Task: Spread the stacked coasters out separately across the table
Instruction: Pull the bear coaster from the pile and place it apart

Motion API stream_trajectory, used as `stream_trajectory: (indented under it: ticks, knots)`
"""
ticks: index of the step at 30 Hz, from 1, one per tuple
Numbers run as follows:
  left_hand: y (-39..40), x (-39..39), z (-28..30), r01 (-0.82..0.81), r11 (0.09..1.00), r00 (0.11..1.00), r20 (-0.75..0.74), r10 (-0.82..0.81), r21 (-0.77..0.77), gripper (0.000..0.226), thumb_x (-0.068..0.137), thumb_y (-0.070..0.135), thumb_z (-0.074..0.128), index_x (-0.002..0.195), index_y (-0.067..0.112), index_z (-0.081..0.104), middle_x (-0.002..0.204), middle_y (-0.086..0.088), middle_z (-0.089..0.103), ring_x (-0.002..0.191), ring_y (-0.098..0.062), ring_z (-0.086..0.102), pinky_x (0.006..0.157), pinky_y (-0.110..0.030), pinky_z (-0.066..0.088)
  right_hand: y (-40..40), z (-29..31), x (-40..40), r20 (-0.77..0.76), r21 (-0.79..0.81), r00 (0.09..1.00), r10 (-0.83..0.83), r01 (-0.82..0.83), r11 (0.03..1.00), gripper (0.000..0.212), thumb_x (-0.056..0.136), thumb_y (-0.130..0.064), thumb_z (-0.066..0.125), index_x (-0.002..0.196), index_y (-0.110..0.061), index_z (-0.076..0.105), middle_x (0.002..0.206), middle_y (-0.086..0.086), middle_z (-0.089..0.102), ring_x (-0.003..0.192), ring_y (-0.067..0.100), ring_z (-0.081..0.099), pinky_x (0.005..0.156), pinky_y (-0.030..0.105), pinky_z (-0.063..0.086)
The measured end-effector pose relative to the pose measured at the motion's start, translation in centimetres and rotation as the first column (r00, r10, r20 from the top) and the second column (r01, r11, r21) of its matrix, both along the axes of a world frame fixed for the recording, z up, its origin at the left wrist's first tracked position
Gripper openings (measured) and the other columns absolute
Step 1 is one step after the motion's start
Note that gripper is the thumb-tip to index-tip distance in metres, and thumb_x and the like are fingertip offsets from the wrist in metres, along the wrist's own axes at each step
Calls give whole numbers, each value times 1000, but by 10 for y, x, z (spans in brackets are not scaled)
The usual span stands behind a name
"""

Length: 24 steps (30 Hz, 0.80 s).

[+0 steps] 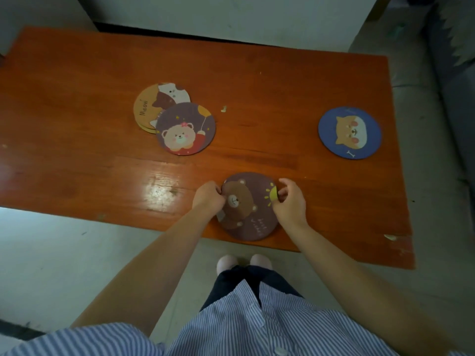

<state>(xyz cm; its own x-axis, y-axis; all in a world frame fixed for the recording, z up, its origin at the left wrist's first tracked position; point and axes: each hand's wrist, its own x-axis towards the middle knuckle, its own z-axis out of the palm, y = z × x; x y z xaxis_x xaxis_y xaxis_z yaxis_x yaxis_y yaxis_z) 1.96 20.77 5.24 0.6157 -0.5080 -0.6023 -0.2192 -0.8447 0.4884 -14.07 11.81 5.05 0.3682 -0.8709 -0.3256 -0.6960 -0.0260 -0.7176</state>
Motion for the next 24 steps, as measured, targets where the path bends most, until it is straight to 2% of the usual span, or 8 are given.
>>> stream_trajectory:
  ticks: [2,4,6,9,12,16,19,24]
  knots:
    - [3,2,0,-72,995,997,-34,70,-64,15,80,12,65,88,12,52,83,-11,56,93,-35,59,70,-38,49,-12,1,4,-39,-98,999,34,-38,995,28,86,-5,61,114,-4,57,112,16,57,100,26,56,78,28,42]
    - [5,1,1,-88,991,992,-98,78,-104,23,81,11,65,101,7,56,91,-19,61,87,-35,61,72,-43,55,-27,3,11,-74,-200,991,115,-128,971,25,87,-3,58,112,1,60,116,18,58,106,29,56,86,31,45]
    - [5,-2,1,-43,996,991,-129,33,-79,5,84,10,60,78,11,59,75,-17,63,66,-26,62,60,-36,54,-42,8,25,-61,-273,987,149,-160,949,27,88,1,55,114,2,61,120,18,58,111,28,54,92,29,44]
    - [2,-5,-3,-64,998,990,-122,65,9,30,89,11,54,60,14,50,58,-6,60,53,-16,57,54,-31,52,-50,7,45,-67,-246,977,201,-211,946,31,89,2,52,120,2,57,130,17,51,121,27,47,101,28,39]
    - [2,-5,-6,-105,994,987,-119,106,17,30,89,8,54,59,11,51,56,-7,60,54,-19,59,64,-36,57,-44,-3,41,-163,-159,962,218,-244,957,40,90,-3,53,129,0,48,139,17,42,128,27,40,106,31,36]
    - [7,-9,-9,-139,990,982,-131,137,-12,32,89,6,53,57,12,51,57,-7,60,65,-27,65,73,-43,60,-38,-10,9,-313,-108,937,157,-199,974,52,86,-14,63,132,-6,42,132,15,49,122,29,47,99,39,44]
    - [10,-12,-12,-140,989,985,-105,135,-46,24,88,6,53,64,9,53,57,-6,61,73,-29,68,74,-44,59,-28,-14,-1,-305,-72,937,170,-201,977,41,88,-14,61,126,-5,50,129,14,51,116,27,52,93,34,48]
    - [16,-18,-14,-152,984,987,-59,148,-88,9,87,7,56,79,4,56,60,-6,61,66,-26,68,72,-47,59,-19,-12,1,-277,-98,950,141,-174,980,36,89,-10,58,124,-6,52,128,13,48,115,26,51,92,32,47]
